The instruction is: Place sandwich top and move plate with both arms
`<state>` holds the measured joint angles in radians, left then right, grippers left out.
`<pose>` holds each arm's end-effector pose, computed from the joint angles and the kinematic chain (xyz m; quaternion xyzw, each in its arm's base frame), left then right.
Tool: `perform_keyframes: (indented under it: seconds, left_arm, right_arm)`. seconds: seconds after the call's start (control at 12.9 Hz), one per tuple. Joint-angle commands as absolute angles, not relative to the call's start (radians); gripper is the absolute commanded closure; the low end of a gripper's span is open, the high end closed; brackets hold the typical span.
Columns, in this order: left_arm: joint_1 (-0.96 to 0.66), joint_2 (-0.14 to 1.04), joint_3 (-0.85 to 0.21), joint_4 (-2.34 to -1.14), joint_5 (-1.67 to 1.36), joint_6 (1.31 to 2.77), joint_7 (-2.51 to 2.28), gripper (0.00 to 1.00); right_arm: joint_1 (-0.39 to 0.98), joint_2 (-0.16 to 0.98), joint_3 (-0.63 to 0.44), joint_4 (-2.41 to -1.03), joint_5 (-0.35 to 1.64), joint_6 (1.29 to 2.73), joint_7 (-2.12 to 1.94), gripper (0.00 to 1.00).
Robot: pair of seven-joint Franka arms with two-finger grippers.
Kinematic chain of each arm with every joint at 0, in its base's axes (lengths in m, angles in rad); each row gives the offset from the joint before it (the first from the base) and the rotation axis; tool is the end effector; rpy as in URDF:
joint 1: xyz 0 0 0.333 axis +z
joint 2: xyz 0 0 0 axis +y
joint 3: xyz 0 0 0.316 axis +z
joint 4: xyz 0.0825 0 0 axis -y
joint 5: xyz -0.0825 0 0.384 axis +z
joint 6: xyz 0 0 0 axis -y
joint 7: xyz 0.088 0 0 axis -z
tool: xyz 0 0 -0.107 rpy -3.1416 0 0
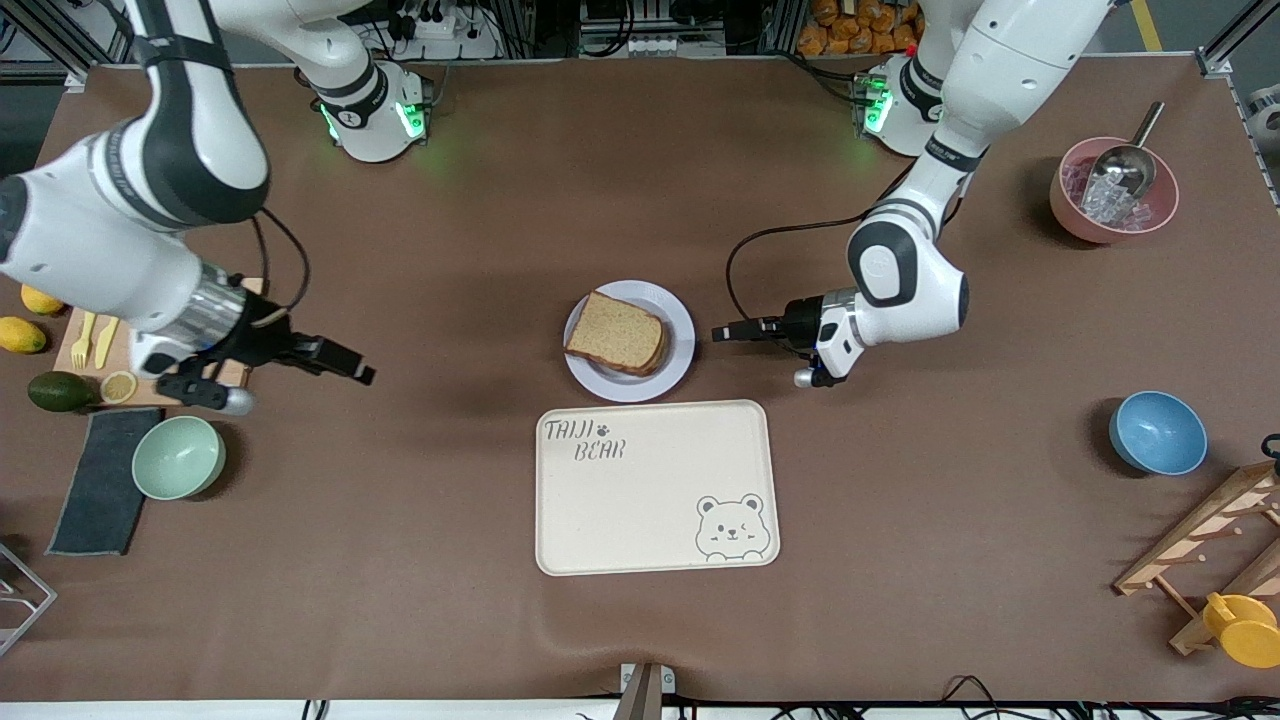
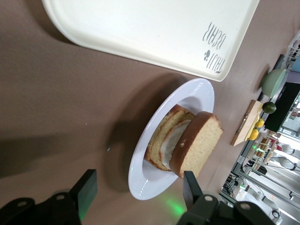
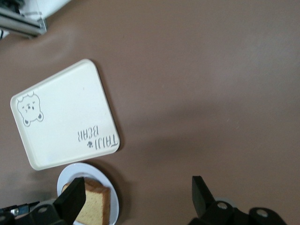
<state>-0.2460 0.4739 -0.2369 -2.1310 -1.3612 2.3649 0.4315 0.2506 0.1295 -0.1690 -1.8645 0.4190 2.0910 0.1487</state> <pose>0.4852 -0.2711 0.1773 0.8884 0.1204 -0.1207 0.4263 0.6021 0.0729 0.4598 -0.9753 0.1259 -0.0288 0.1793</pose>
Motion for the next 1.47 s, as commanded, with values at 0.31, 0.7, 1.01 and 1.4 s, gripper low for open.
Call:
perform_keyframes:
  seconds: [0.31,0.7,1.01,1.4]
  left_arm:
    - [-0.327,0.532,-0.235,-2.076,-1.451,2.450,0.460,0.20]
    - [-0.351,0.572,-0.235,-2.039,-1.453,2.488,0.460,0.25]
    - [-0.368,0.597,-0.235,-2.023,-1.463,2.494,0.474,0.27]
    - [-0.377,0.630,-0.235,-2.008,-1.482,2.496,0.555,0.29]
  right_arm:
    - [0.020,0.146,-0.120,-1.686,0.258,1.887,-0.115,0.00]
    - [-0.060,0.140,-0.057,-1.441,0.072,1.616,-0.115,0.00]
    - [-0.095,0.078,-0.060,-1.374,0.049,1.488,-0.127,0.00]
    - [-0.083,0.043,-0.054,-1.413,0.049,1.460,-0.117,0.00]
